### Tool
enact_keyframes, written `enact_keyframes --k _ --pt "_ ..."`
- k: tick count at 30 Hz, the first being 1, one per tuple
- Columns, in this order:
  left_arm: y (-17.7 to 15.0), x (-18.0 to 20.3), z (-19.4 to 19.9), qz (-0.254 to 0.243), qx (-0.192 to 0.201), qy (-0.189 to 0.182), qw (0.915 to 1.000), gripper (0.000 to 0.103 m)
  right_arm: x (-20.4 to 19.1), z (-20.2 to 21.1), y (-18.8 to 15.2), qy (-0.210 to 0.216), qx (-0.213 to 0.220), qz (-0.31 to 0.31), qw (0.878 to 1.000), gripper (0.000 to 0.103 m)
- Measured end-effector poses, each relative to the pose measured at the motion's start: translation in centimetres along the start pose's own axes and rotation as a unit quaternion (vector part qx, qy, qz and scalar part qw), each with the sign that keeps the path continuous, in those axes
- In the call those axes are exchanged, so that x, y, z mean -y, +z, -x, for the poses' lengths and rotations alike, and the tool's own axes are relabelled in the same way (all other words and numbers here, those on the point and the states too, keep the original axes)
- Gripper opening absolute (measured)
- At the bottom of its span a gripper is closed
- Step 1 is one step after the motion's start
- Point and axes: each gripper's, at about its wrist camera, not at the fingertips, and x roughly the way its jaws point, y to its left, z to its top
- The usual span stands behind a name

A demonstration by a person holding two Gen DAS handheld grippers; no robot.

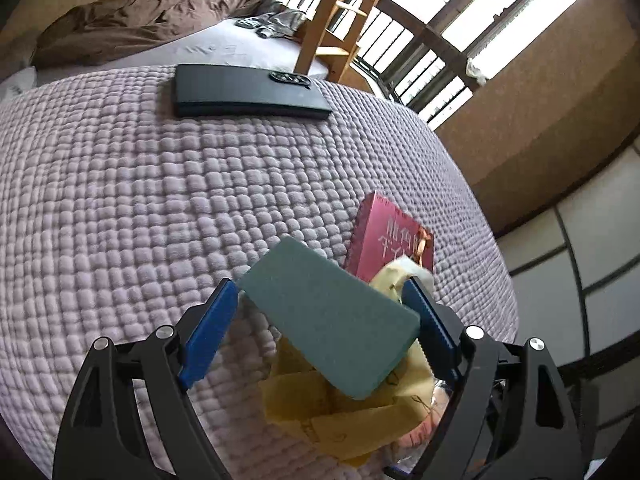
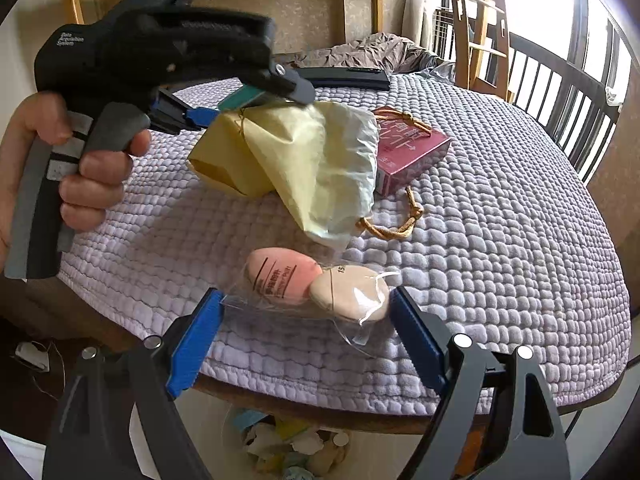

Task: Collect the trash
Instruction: 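Close the left tool on the green sponge while the right tool hovers over the makeup-sponge packet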

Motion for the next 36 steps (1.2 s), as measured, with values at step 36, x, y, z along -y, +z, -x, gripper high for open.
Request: enact_keyframes --k 36 --pt "1.1 -0.8 -0.8 0.077 -0.043 -0.010 0.9961 0.084 -0.2 1.7 0.1 0.023 0.009 0.002 1.000 0.082"
